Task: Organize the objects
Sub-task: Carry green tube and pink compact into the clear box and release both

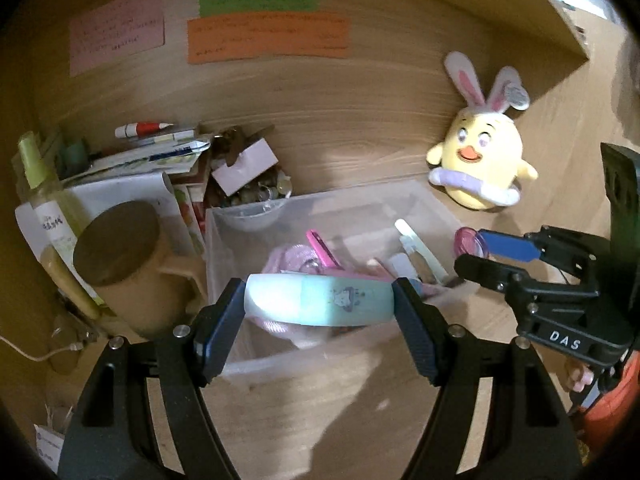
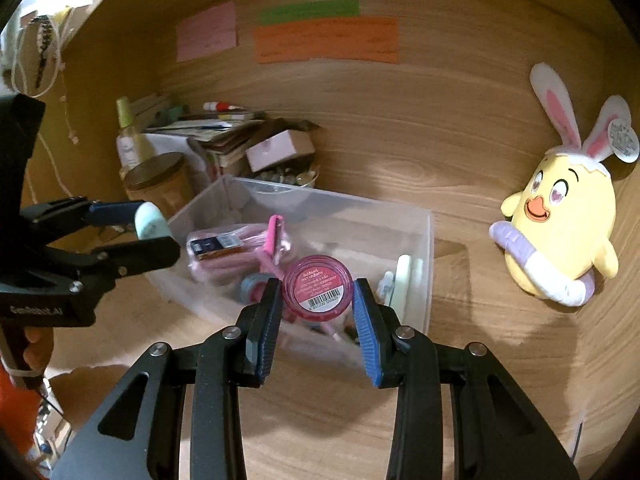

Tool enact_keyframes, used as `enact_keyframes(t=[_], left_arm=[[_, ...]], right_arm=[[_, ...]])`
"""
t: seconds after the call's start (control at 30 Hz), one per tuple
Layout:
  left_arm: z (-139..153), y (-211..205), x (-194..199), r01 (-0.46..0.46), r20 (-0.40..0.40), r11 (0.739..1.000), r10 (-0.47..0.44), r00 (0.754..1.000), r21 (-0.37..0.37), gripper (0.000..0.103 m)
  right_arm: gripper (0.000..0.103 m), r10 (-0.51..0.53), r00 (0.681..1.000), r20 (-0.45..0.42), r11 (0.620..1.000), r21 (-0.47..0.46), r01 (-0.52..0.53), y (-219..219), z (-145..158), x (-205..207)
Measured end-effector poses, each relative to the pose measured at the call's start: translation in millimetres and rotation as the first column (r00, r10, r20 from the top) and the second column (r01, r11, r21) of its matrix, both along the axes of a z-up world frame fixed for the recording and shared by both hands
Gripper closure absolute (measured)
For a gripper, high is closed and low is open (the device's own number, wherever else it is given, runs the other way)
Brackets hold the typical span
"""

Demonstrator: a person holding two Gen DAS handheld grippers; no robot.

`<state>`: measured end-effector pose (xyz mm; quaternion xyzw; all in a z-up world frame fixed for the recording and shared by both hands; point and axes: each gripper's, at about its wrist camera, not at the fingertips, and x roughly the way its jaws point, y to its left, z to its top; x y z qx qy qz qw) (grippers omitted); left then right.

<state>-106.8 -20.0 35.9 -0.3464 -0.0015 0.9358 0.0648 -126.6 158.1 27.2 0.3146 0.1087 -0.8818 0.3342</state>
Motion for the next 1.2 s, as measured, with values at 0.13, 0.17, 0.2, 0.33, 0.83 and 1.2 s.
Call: enact_keyframes(t=[0.13,0.17,0.2,0.33,0.83,1.2], left_arm=[[-10,0,-17,-0.006,0.035,1.000,0.006,0.999,0.000,0.030],[-13,1,-20,-0.006,0.043,1.000,0.006,0.999,0.001,0.030],[-17,2,-24,-0.008,0.054,1.000,0.008,0.999,0.000,0.030],[-29,4,-34,-0.006,0.082,1.000,0.007,0.997,-0.005,0.030],[-33,3,-32,0.002,0.101,1.000,-0.004,0.995,0.024,0.021],[-10,-6,14,-0.028,-0.019,0.999,0.029,0.999,0.037,0.013]], right_arm=[[0.071,-0.019,1.000,0.020,0.999,0.027,0.018,-6,-10,-14],[0.071,-0.024,0.999,0.028,0.999,0.035,0.023,-7,-13,-18],[0.071,-0.029,0.999,0.038,0.999,0.040,0.028,-8,-16,-22],[0.071,-0.043,0.996,0.075,0.998,0.056,0.038,-11,-28,-33],[0.062,-0.025,0.997,0.075,0.997,0.076,0.019,-16,-27,-33],[0.035,-0.017,1.000,-0.004,1.000,0.010,0.017,2,1,0]])
